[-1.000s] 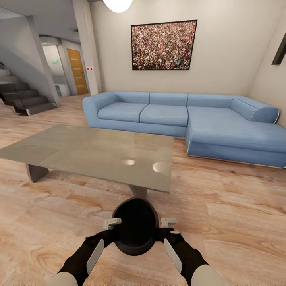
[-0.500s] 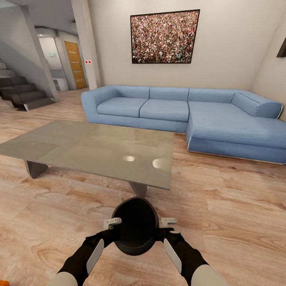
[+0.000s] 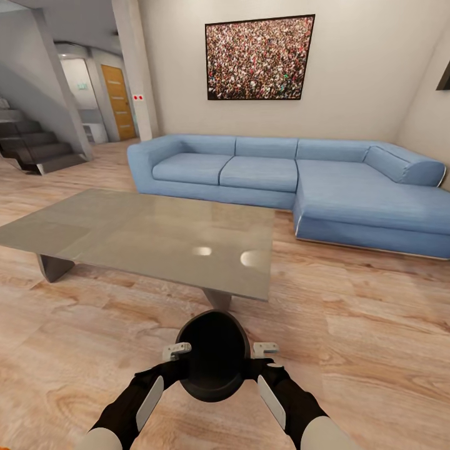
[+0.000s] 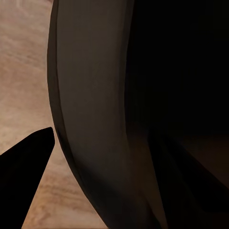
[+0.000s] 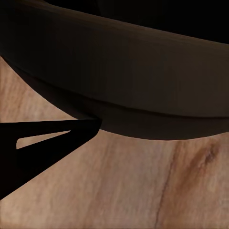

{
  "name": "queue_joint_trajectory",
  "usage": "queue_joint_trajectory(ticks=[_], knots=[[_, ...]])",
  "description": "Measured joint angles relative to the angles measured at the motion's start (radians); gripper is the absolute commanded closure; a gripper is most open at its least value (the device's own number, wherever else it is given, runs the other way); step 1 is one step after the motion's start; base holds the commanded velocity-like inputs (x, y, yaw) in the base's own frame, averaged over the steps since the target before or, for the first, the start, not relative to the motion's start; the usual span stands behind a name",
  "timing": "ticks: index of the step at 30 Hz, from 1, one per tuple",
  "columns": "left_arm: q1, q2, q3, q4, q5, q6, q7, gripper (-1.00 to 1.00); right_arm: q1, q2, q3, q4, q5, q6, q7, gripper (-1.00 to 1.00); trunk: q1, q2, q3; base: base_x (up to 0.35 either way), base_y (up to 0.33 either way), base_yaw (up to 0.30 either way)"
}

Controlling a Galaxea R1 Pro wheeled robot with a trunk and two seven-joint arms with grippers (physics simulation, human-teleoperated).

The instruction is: Place each of the two pumpkins and all three candles from the living room inside a cabinet in the living room (use any cabinet), then make sure every cabinet is closed, and position the cauldron so it is next to a table in the living room.

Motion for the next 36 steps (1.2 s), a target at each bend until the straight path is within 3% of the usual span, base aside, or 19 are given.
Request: queue_joint_trajectory(ticks=[36], knots=[[0.0, 0.0, 0.0, 0.0, 0.0, 0.0, 0.0, 1.0, 0.0, 0.0, 0.0, 0.0, 0.0, 0.0, 0.0, 1.0, 0.0, 0.0, 0.0, 0.041, 0.0, 0.0]])
